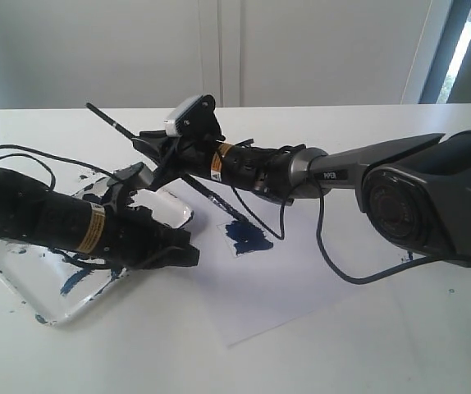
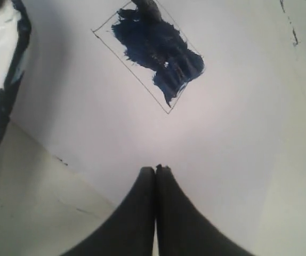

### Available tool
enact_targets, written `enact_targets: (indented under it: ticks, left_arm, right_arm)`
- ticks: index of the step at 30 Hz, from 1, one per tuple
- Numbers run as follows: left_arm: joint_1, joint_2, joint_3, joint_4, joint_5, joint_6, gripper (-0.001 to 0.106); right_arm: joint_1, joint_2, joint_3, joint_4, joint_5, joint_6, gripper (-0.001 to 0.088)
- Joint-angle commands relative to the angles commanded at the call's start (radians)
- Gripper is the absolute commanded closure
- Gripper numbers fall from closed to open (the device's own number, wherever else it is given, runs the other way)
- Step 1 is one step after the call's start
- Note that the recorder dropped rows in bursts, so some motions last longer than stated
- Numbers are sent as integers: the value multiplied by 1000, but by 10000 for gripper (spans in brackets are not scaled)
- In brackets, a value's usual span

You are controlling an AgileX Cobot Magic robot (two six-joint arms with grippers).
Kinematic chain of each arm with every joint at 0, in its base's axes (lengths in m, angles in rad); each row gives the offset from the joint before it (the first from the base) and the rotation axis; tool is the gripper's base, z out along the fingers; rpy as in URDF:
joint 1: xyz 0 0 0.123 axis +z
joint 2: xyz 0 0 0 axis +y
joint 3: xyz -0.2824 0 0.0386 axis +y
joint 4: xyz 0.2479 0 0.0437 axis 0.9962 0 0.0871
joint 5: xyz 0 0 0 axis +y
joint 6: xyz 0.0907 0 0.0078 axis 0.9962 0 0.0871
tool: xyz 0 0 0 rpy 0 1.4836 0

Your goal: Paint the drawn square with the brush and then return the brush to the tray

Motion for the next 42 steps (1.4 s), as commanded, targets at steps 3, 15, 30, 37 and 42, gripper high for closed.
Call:
enact_targets:
  ticks: [3,15,30,37,42]
  left_arm:
    - [-52,24,-1,-9,61,-4,1004]
    - [-49,65,-13,53,85,-81,1004]
    - [-39,65,-13,143,80,-157,1004]
    - [-21,65,-13,160,74,-169,1004]
    - [-16,65,-13,174,76,-206,1004]
  right_arm:
    - [0,0,0,0,-10,0,868]
    - [38,2,0,68,-25,6,868]
    - [40,20,-4,106,65,-98,868]
    - [40,10,-4,32,182,-110,868]
    - [40,-12,-4,8,262,-127,868]
